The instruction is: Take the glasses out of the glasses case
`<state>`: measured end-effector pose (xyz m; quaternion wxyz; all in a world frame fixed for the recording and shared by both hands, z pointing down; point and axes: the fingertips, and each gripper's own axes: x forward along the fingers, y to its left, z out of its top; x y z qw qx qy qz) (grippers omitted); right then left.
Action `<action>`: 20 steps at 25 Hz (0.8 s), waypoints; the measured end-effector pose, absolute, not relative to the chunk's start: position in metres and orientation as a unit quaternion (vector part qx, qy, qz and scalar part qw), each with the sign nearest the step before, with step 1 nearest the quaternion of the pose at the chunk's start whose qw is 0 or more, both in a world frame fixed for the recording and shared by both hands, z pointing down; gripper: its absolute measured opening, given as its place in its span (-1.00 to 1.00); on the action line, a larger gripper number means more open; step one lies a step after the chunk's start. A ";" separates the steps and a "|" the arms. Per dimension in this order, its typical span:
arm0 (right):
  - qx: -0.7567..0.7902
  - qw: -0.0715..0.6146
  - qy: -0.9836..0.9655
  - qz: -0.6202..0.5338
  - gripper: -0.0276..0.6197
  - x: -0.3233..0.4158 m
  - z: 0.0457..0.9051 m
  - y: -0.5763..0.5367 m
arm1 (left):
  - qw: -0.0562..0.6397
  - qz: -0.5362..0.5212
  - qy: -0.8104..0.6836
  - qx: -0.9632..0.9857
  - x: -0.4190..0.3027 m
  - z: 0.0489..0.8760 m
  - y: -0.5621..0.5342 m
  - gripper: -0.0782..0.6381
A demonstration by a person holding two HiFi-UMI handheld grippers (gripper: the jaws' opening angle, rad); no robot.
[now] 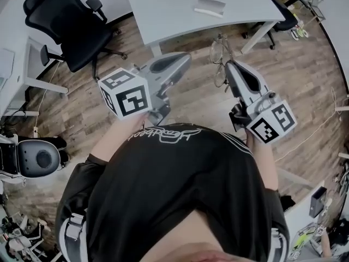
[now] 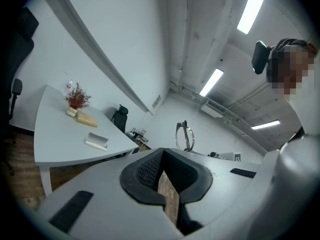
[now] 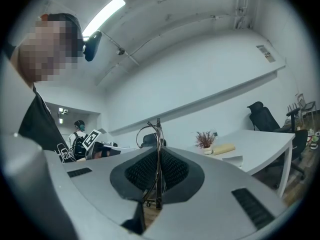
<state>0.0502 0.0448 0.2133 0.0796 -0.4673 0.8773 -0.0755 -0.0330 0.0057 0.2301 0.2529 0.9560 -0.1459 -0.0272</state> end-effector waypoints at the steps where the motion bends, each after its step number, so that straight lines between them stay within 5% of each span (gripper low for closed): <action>1: -0.467 0.082 0.877 -0.077 -0.85 0.057 0.213 0.056 | 0.252 -0.026 -0.145 0.957 -0.026 0.230 0.017 -0.76; 20: -0.453 0.102 0.882 -0.079 -0.85 0.113 0.223 0.187 | 0.237 -0.013 -0.141 0.961 0.036 0.240 0.150 -0.76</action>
